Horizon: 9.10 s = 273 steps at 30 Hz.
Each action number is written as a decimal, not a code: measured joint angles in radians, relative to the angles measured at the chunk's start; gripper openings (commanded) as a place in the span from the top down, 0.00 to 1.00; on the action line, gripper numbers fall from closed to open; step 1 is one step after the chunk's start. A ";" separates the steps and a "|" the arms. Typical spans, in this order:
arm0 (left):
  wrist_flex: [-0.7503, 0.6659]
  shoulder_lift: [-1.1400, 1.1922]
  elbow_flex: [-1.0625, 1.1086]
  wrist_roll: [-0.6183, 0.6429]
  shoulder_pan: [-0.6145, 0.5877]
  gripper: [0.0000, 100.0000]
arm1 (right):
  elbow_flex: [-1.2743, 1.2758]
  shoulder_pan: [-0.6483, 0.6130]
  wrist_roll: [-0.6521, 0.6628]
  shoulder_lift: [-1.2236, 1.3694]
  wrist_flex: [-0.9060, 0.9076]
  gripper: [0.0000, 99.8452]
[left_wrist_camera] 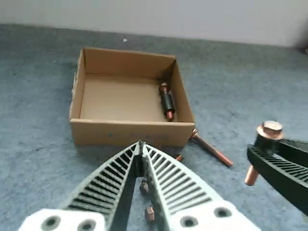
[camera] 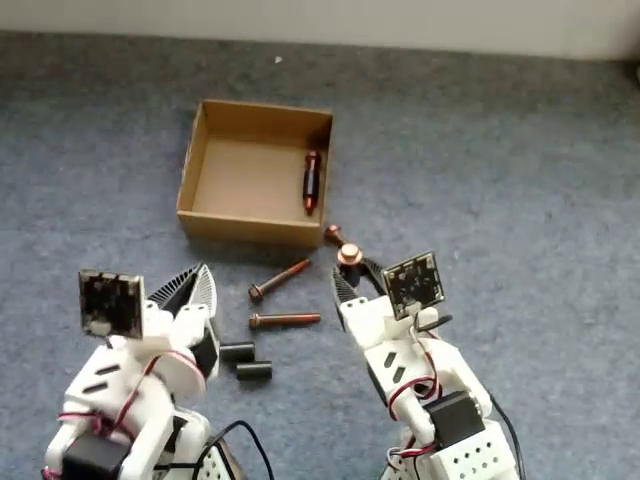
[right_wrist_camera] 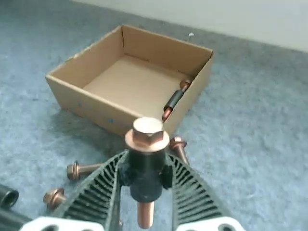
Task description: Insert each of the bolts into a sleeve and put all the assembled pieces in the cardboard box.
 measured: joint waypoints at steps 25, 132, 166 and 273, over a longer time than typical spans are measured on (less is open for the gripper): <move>-0.028 0.006 0.442 -0.249 -0.250 0.99 | -0.456 0.000 0.000 0.744 -0.242 1.00; -0.483 0.006 0.512 -0.255 -0.790 0.99 | -0.887 -0.617 0.155 1.570 0.173 0.84; -0.483 0.006 0.512 -0.255 -0.790 0.99 | -0.930 -0.488 0.273 1.562 0.232 1.00; -0.046 2.437 -1.494 0.689 0.308 0.85 | -0.342 0.628 -0.071 0.864 0.118 1.00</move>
